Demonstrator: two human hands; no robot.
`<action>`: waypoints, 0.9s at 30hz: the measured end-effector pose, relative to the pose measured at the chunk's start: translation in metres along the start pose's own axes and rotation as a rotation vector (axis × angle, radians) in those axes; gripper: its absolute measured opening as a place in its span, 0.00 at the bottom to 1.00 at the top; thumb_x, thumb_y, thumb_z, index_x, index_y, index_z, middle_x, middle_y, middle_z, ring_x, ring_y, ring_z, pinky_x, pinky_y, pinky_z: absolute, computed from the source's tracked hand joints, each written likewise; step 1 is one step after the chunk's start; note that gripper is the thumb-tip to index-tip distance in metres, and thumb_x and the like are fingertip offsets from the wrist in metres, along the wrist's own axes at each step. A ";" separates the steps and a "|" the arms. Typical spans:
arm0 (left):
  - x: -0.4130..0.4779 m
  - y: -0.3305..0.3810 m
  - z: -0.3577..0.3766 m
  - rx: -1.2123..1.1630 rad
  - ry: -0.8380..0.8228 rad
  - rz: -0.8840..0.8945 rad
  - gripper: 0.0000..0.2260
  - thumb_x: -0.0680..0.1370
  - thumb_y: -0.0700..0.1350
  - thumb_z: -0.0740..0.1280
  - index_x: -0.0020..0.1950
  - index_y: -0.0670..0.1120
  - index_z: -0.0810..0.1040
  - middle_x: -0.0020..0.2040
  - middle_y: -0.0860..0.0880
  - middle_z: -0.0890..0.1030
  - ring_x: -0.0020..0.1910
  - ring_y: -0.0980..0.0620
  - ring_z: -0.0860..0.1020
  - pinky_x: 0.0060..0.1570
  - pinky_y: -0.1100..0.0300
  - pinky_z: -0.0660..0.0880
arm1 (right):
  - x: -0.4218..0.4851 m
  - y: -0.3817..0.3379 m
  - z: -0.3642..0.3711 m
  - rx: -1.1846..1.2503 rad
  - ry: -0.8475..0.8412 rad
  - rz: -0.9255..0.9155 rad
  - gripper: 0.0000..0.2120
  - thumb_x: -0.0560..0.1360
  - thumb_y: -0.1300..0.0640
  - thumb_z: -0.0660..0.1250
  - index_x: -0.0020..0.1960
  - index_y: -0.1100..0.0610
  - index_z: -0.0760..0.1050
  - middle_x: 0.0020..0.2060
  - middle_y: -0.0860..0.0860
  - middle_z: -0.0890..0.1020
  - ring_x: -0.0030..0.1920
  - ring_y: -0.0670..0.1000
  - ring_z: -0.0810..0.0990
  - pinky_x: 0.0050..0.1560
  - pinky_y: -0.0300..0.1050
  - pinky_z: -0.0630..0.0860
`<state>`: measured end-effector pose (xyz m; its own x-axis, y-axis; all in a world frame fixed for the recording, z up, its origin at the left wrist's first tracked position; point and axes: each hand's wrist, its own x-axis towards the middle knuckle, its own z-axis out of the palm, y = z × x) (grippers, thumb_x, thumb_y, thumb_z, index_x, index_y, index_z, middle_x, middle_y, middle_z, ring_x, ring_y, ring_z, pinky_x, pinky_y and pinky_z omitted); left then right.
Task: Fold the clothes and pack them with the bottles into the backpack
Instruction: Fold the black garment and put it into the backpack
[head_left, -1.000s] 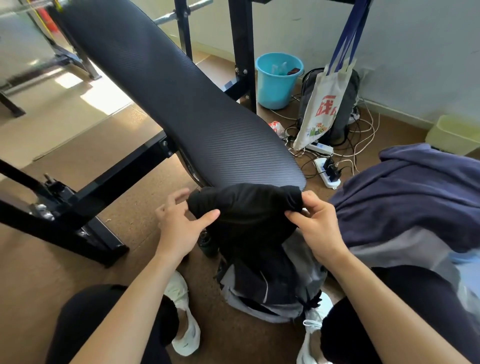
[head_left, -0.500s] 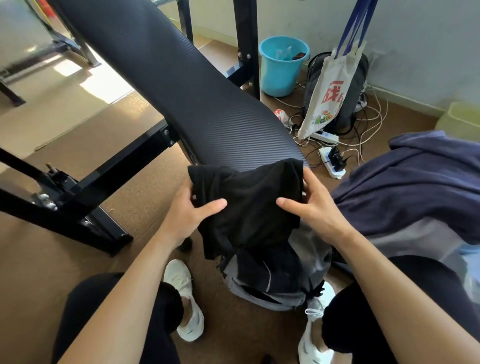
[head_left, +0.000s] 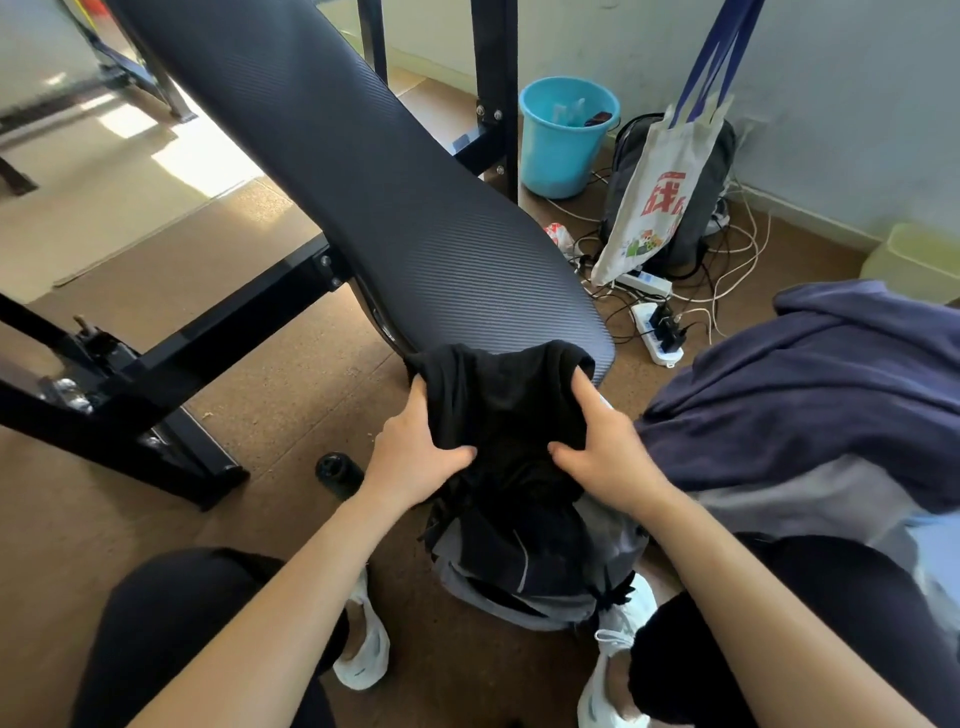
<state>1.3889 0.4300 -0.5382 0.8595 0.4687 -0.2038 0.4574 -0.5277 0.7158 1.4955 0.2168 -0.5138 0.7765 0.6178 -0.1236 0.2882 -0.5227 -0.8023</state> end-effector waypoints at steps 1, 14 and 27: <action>-0.006 0.009 0.004 0.085 0.062 0.035 0.46 0.73 0.52 0.77 0.83 0.51 0.52 0.68 0.46 0.78 0.66 0.41 0.78 0.64 0.45 0.76 | -0.004 -0.004 0.007 -0.045 0.014 -0.019 0.44 0.75 0.63 0.71 0.83 0.50 0.51 0.72 0.43 0.71 0.73 0.46 0.69 0.66 0.31 0.64; -0.033 0.047 0.004 -0.681 -0.515 0.076 0.27 0.74 0.32 0.62 0.71 0.52 0.67 0.70 0.50 0.77 0.54 0.42 0.86 0.52 0.47 0.84 | -0.010 0.008 0.044 1.122 -0.029 0.330 0.31 0.70 0.48 0.77 0.70 0.47 0.71 0.64 0.53 0.82 0.64 0.54 0.82 0.61 0.57 0.80; 0.015 0.004 -0.009 -0.612 0.443 -0.219 0.08 0.81 0.37 0.64 0.49 0.48 0.81 0.42 0.50 0.83 0.36 0.54 0.79 0.36 0.61 0.74 | 0.011 0.026 0.035 1.206 -0.108 0.399 0.29 0.77 0.71 0.57 0.71 0.48 0.75 0.63 0.57 0.83 0.60 0.57 0.83 0.57 0.51 0.79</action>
<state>1.4014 0.4414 -0.5328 0.5344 0.8237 -0.1895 0.2881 0.0332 0.9570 1.4918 0.2303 -0.5559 0.6256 0.6158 -0.4790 -0.6877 0.1454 -0.7112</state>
